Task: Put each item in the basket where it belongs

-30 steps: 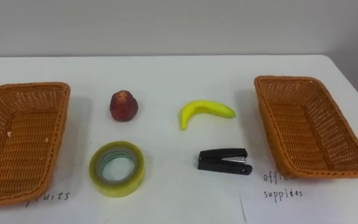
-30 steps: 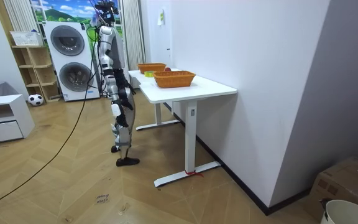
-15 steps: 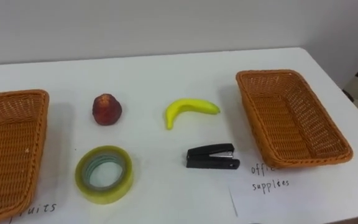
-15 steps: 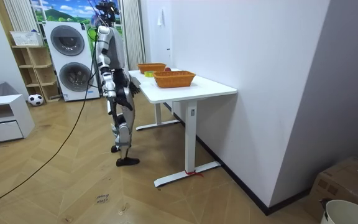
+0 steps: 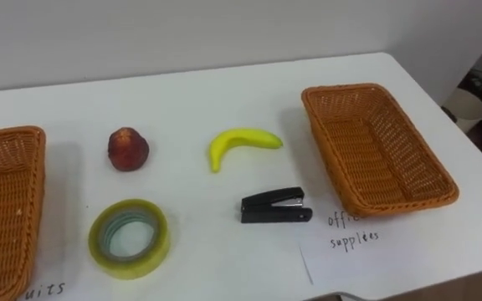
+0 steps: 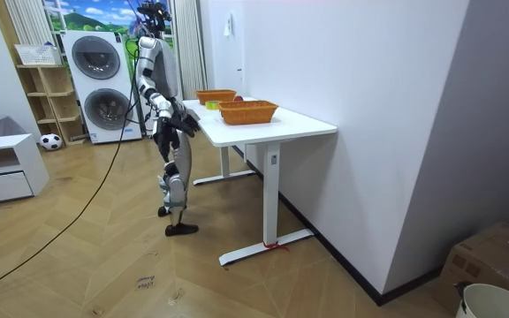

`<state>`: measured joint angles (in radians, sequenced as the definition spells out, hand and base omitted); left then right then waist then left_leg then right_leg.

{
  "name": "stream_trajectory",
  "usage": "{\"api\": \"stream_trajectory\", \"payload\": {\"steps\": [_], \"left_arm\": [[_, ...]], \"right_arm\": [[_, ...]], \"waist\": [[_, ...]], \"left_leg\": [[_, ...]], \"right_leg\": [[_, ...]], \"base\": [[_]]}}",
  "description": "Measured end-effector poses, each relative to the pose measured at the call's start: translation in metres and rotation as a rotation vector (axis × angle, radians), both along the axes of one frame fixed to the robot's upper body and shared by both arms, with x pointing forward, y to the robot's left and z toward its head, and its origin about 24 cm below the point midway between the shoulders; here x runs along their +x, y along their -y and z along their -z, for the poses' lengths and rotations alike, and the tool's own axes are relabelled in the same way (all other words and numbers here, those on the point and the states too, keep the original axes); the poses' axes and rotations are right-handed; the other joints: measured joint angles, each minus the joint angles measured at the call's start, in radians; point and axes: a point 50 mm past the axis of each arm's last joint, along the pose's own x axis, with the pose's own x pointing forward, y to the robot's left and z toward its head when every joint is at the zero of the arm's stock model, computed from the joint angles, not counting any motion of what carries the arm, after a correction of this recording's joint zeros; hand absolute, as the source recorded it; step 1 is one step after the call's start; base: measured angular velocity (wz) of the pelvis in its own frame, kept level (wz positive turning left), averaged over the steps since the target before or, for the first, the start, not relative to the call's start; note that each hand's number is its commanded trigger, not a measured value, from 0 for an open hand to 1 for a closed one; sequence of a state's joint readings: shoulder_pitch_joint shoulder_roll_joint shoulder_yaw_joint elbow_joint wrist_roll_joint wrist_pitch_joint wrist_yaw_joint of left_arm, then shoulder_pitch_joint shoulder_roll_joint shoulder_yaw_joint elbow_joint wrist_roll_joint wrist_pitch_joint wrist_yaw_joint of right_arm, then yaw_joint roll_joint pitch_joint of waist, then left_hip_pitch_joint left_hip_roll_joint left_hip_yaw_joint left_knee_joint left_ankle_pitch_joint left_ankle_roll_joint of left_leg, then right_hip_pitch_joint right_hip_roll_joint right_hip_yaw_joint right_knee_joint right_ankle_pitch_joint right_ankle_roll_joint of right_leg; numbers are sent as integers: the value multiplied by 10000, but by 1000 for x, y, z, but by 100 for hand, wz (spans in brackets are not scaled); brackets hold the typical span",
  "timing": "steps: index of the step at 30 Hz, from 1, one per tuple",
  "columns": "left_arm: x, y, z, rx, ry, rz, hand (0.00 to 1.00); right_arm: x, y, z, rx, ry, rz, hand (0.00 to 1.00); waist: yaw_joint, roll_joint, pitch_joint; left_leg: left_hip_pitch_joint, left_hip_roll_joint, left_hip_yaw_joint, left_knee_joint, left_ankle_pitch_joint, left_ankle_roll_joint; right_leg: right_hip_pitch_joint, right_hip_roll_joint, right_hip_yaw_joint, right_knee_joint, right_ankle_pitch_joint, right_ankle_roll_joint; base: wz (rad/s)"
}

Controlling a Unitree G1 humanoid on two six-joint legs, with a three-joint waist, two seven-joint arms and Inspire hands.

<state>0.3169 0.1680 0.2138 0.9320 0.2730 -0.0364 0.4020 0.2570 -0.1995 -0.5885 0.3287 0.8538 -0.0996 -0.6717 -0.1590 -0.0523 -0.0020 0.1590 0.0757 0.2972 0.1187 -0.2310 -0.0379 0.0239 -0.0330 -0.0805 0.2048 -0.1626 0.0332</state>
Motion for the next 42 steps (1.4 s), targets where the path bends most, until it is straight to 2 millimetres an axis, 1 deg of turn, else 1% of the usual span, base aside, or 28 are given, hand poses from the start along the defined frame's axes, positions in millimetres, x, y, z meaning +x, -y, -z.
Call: {"api": "stream_trajectory", "payload": {"steps": [3,7,11,14,15,18,19,21,23,25,27,29,31,32,35,37,39,40,42], "left_arm": [[-2,0,0,-43,-96,3,0],[-5,1,1,-276,-312,19,0],[-1,2,2,-437,-311,74,0],[3,2,2,-570,-228,167,0],[4,3,2,-575,-211,187,0],[4,5,3,-642,-267,370,0],[4,6,3,-643,-273,385,0],[3,6,4,-657,-343,370,0],[3,6,4,-673,-364,371,0],[5,5,4,-649,-319,396,0],[5,4,4,-637,-321,399,0],[4,4,4,-645,-358,388,0],[4,5,4,-654,-380,400,0],[4,5,5,-678,-444,485,0],[4,5,5,-809,-478,540,0],[3,4,5,-802,-519,579,0],[5,4,4,-707,-609,826,0],[5,4,4,-684,-667,961,0],[7,4,4,-660,-753,1181,0]], "right_arm": [[7,6,-17,-703,197,55,0],[17,6,-44,-2036,335,-28,0],[27,4,-74,-3580,485,-75,0],[31,4,-92,-4356,828,-31,0],[33,4,-95,-4447,955,-20,0],[44,-2,-118,-5644,1310,-330,0],[46,-3,-122,-5944,1264,-404,0],[56,-8,-135,-6924,1276,-880,0],[61,-12,-145,-7422,1492,-1295,0],[65,-14,-154,-7750,1788,-1582,0],[71,-19,-164,-8088,2195,-1950,0],[79,-24,-173,-8333,2637,-2362,0],[88,-29,-182,-8648,3063,-2863,0],[93,-32,-187,-9014,3099,-3200,0],[105,-43,-196,-9717,3220,-4261,0],[112,-50,-200,-9993,3351,-4985,0],[115,-56,-200,-10341,3093,-5630,0],[118,-58,-201,-10583,2871,-5954,0],[124,-65,-202,-10976,2633,-6561,0]], "waist": [[26,-38,10],[51,-87,29],[114,-110,40],[237,-139,49],[241,-148,52],[288,-167,58],[312,-175,65],[338,-214,81],[400,-262,95],[548,-309,117],[671,-393,120],[719,-425,107],[801,-504,139],[805,-556,106],[889,-623,78],[908,-638,67],[1034,-637,67],[1072,-634,69],[1141,-627,63]], "left_leg": [[-75,3,-1,25,2,0],[-112,1,-2,74,2,-1],[-146,0,-1,92,3,-1],[-144,-1,2,97,3,-1],[-144,0,2,98,3,-1],[-156,-2,4,100,3,-1],[-167,-2,5,102,3,-1],[-171,2,13,110,3,-1],[-166,2,13,111,3,-1],[-168,3,9,119,3,-1],[-157,3,2,119,3,-1],[-147,3,-5,119,3,-1],[-127,10,-15,119,3,-1],[-113,12,-28,119,3,-1],[-138,16,-104,118,3,-1],[-137,26,-121,118,3,-1],[-120,32,-128,121,3,-1],[-117,28,-254,129,3,-1],[-88,27,-297,151,3,-1]], "right_leg": [[-59,-2,-9,-9,0,0],[-75,-10,-21,-25,-8,7],[-212,-10,-16,-13,-17,9],[-214,-13,-22,-12,-16,9],[-208,-13,-22,-12,-16,9],[-195,-13,-15,12,-17,9],[-207,-13,-13,26,-17,9],[-210,-10,-5,35,-16,8],[-219,-11,-6,35,-17,8],[-200,-11,-8,36,-16,7],[-172,-11,-15,39,-16,7],[-158,-11,-17,50,-16,7],[-52,-11,-48,-3,-15,6],[-29,-14,-65,-10,-15,6],[-24,-17,-112,-17,-15,6],[-10,-18,-154,-16,-14,5],[12,-26,-244,-12,-11,0],[57,-49,-373,-13,-11,0],[136,-83,-649,-20,-11,0]], "base": [[0],[0],[0],[0],[0],[0],[0],[0],[0],[0],[0],[0],[4],[6],[7],[3],[3],[17],[12]]}}
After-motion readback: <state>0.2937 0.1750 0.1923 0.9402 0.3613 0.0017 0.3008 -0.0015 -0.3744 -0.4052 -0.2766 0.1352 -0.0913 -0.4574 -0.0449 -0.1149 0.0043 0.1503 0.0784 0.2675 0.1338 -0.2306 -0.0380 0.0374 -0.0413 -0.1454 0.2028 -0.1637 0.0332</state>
